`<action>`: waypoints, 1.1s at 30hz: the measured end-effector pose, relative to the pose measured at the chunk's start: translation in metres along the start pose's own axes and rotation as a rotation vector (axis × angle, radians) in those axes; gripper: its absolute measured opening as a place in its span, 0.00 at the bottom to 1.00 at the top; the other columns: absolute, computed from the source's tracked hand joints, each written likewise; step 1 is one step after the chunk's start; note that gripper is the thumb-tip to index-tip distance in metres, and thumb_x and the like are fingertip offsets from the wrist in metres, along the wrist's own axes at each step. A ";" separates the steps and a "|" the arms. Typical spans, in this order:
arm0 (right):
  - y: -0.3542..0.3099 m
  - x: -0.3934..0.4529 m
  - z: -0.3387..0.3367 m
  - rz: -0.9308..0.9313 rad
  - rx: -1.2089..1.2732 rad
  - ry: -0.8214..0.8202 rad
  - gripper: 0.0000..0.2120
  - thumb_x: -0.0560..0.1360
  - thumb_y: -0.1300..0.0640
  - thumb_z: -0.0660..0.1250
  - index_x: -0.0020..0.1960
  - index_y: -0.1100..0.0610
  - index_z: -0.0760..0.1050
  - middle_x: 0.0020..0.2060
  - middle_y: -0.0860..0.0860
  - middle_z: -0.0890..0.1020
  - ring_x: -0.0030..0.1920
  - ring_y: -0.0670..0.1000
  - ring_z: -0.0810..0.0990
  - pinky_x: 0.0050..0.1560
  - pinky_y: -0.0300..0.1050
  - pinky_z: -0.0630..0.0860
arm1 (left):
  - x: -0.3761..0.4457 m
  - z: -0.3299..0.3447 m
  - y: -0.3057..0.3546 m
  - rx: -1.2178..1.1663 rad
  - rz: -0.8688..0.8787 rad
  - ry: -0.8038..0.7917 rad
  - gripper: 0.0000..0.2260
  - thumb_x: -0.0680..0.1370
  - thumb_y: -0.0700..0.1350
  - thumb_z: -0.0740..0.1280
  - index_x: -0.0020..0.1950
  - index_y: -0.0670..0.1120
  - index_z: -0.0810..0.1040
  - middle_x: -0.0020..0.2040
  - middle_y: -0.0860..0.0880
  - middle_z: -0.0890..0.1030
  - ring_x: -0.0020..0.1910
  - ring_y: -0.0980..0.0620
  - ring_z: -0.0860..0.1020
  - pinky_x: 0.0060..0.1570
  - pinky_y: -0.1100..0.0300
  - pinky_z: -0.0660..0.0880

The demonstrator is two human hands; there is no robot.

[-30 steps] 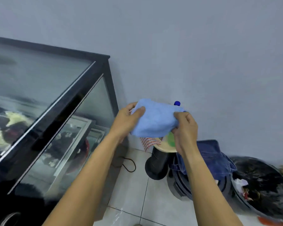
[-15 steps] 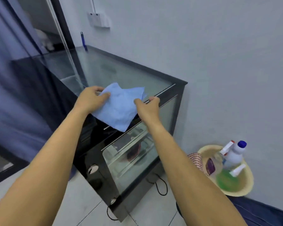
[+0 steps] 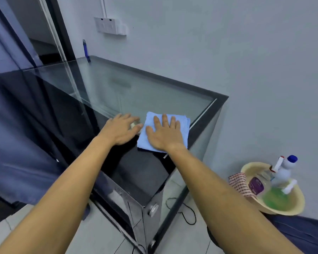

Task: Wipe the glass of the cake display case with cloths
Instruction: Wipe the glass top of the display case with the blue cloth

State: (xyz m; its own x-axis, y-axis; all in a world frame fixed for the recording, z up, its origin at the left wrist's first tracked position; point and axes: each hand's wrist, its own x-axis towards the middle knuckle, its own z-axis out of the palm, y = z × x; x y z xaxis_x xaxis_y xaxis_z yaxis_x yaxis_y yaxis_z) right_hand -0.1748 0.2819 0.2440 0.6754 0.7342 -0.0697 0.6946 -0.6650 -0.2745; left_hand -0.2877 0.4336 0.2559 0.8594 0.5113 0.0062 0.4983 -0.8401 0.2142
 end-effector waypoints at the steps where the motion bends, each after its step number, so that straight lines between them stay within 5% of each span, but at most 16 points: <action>1: -0.002 -0.001 0.003 0.032 -0.014 0.023 0.33 0.84 0.37 0.44 0.85 0.50 0.44 0.84 0.54 0.42 0.82 0.62 0.38 0.80 0.61 0.35 | 0.005 0.000 -0.007 0.015 0.039 -0.017 0.27 0.84 0.66 0.52 0.81 0.59 0.62 0.84 0.50 0.60 0.83 0.45 0.55 0.79 0.40 0.55; 5: -0.007 -0.006 0.001 0.194 -0.018 0.074 0.37 0.83 0.34 0.45 0.85 0.53 0.45 0.84 0.54 0.43 0.83 0.59 0.39 0.81 0.59 0.36 | 0.017 0.003 -0.022 0.014 0.136 -0.118 0.30 0.84 0.67 0.48 0.84 0.60 0.52 0.86 0.49 0.49 0.84 0.42 0.47 0.80 0.39 0.42; 11: -0.032 -0.020 0.010 0.334 -0.005 0.107 0.37 0.83 0.34 0.45 0.85 0.54 0.44 0.84 0.54 0.43 0.83 0.59 0.39 0.81 0.60 0.36 | 0.018 0.006 -0.028 -0.012 0.179 -0.120 0.27 0.85 0.62 0.45 0.85 0.59 0.49 0.86 0.50 0.46 0.84 0.42 0.43 0.80 0.38 0.39; 24: -0.083 -0.166 0.040 0.111 0.003 0.085 0.40 0.76 0.29 0.39 0.84 0.45 0.47 0.84 0.51 0.45 0.83 0.57 0.40 0.82 0.57 0.37 | 0.027 0.012 -0.033 0.028 0.213 -0.109 0.26 0.86 0.59 0.45 0.85 0.58 0.49 0.86 0.49 0.47 0.84 0.41 0.44 0.79 0.37 0.40; 30: -0.030 -0.064 0.011 0.388 -0.009 0.090 0.36 0.81 0.31 0.44 0.84 0.46 0.46 0.84 0.53 0.44 0.83 0.59 0.40 0.81 0.58 0.37 | 0.071 0.002 -0.055 0.049 0.382 -0.185 0.26 0.86 0.62 0.45 0.85 0.60 0.50 0.86 0.49 0.47 0.84 0.42 0.45 0.80 0.40 0.41; 33: -0.054 -0.007 0.014 0.505 0.014 0.126 0.35 0.82 0.34 0.46 0.85 0.47 0.46 0.84 0.56 0.43 0.83 0.62 0.39 0.80 0.61 0.36 | 0.107 -0.005 -0.076 0.044 0.436 -0.183 0.25 0.86 0.61 0.45 0.84 0.61 0.50 0.86 0.49 0.48 0.84 0.42 0.45 0.81 0.41 0.41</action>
State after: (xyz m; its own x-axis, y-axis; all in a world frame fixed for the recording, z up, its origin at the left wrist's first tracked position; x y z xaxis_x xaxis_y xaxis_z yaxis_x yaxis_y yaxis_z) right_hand -0.2203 0.3148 0.2462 0.9505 0.2998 -0.0815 0.2718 -0.9294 -0.2497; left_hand -0.2341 0.5528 0.2453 0.9936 0.0723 -0.0866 0.0875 -0.9783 0.1879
